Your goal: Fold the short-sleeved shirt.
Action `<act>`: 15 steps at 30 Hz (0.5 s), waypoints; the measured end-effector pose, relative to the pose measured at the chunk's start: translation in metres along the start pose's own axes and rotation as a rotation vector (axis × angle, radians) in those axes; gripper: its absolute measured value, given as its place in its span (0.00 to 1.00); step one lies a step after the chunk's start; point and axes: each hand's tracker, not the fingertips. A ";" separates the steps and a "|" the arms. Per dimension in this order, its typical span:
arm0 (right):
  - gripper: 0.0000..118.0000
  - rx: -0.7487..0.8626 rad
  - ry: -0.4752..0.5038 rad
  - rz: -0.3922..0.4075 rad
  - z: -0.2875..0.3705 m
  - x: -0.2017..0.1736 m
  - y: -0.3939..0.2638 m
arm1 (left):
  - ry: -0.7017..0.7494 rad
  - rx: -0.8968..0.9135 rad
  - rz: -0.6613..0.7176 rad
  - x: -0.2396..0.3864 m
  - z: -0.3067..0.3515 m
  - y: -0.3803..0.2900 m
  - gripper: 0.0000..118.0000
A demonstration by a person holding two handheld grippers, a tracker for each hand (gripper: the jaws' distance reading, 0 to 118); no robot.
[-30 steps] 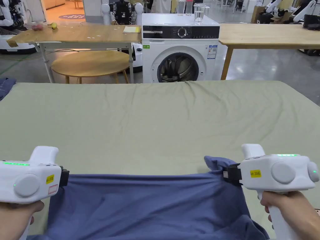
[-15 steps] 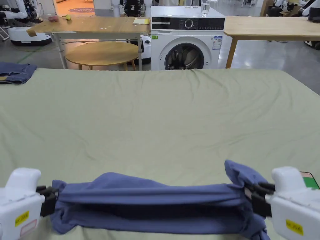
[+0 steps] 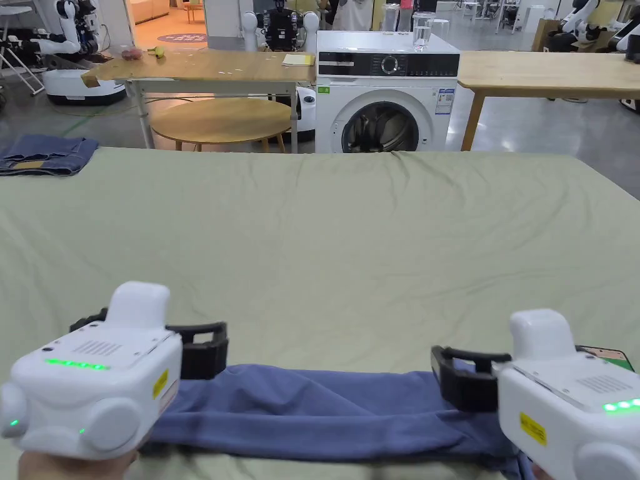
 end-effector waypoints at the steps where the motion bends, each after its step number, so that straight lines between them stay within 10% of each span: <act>1: 0.93 0.022 -0.022 0.003 -0.005 -0.008 0.005 | 0.008 0.022 -0.002 0.014 -0.001 0.003 0.97; 2: 0.91 0.049 -0.063 0.007 -0.010 -0.015 0.008 | 0.010 0.029 0.004 0.023 -0.005 0.004 0.90; 3: 0.74 0.076 -0.073 0.010 -0.014 -0.020 0.007 | 0.003 0.030 0.011 0.030 -0.008 0.004 0.61; 5: 0.07 0.092 -0.127 0.019 -0.026 -0.026 0.005 | 0.021 0.044 -0.005 0.044 -0.012 0.000 0.00; 14: 0.00 0.056 -0.064 -0.015 -0.029 -0.026 -0.008 | -0.022 -0.100 0.213 -0.066 -0.006 -0.048 0.00; 15: 0.00 0.054 -0.056 -0.025 -0.029 -0.027 -0.010 | -0.029 -0.131 0.270 -0.083 -0.006 -0.060 0.23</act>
